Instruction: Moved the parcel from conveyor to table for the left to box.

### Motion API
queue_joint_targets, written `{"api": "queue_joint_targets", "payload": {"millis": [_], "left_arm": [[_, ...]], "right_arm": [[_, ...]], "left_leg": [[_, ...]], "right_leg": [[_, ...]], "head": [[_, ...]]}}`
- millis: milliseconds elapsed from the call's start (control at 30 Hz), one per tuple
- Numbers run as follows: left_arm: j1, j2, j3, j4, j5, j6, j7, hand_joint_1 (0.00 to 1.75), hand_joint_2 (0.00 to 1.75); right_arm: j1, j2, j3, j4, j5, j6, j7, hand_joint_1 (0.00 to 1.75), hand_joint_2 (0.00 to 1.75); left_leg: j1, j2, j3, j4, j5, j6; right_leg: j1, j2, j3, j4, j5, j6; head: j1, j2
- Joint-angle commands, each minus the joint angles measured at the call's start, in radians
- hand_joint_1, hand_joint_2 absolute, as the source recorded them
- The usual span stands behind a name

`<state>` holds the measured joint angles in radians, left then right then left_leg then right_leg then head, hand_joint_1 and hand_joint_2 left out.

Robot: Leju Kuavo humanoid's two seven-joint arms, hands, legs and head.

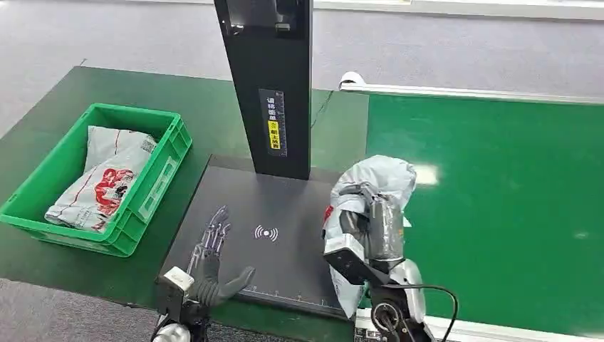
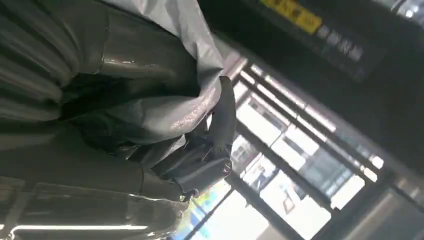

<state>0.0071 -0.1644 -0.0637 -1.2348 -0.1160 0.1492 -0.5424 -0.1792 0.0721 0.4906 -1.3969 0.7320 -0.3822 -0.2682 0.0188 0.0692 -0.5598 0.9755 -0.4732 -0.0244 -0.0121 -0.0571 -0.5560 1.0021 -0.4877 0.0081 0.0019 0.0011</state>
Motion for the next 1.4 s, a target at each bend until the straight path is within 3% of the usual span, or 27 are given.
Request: {"api": "queue_joint_targets", "payload": {"millis": [33,500,900,1100,1400], "left_arm": [[-0.085,0.022,-0.038,0.143,-0.005,-0.011,0.015,0.0,1.75],[-0.119,0.012,-0.044,0.191,-0.014,-0.022,0.008,0.0,1.75],[-0.138,0.008,-0.052,0.217,-0.002,-0.016,-0.009,0.0,1.75],[-0.142,0.005,-0.056,0.226,0.004,-0.015,-0.016,0.0,1.75],[-0.142,0.006,-0.056,0.226,0.004,-0.015,-0.018,0.0,1.75]], "right_arm": [[-0.161,0.171,0.043,0.579,-0.057,-0.02,-0.085,1.75,1.75],[-0.113,0.125,0.056,0.385,-0.048,0.019,-0.058,1.75,1.75],[-0.127,0.15,0.133,0.395,-0.083,0.065,-0.086,1.75,1.75],[-0.145,0.116,0.142,0.238,-0.078,0.06,-0.088,1.75,1.75],[-0.142,0.114,0.144,0.231,-0.077,0.067,-0.082,1.75,1.75]], "left_leg": [[0.001,-0.002,0.006,-0.005,0.001,0.001],[0.0,-0.005,0.002,-0.001,0.001,0.001],[0.0,-0.005,0.002,-0.001,0.001,0.002],[0.0,-0.004,0.0,0.001,0.0,0.001],[0.0,-0.003,0.0,0.0,0.001,0.001]], "right_leg": [[0.001,0.008,0.005,-0.005,0.002,-0.002],[0.0,0.002,0.002,-0.001,0.0,-0.001],[0.0,0.005,0.002,-0.001,0.001,-0.001],[0.0,0.003,-0.001,0.0,0.0,0.0],[0.0,0.002,0.0,0.0,0.0,0.0]], "head": [[0.0,0.0],[0.0,0.0],[0.0,0.0],[0.0,0.0],[0.0,0.0]]}}
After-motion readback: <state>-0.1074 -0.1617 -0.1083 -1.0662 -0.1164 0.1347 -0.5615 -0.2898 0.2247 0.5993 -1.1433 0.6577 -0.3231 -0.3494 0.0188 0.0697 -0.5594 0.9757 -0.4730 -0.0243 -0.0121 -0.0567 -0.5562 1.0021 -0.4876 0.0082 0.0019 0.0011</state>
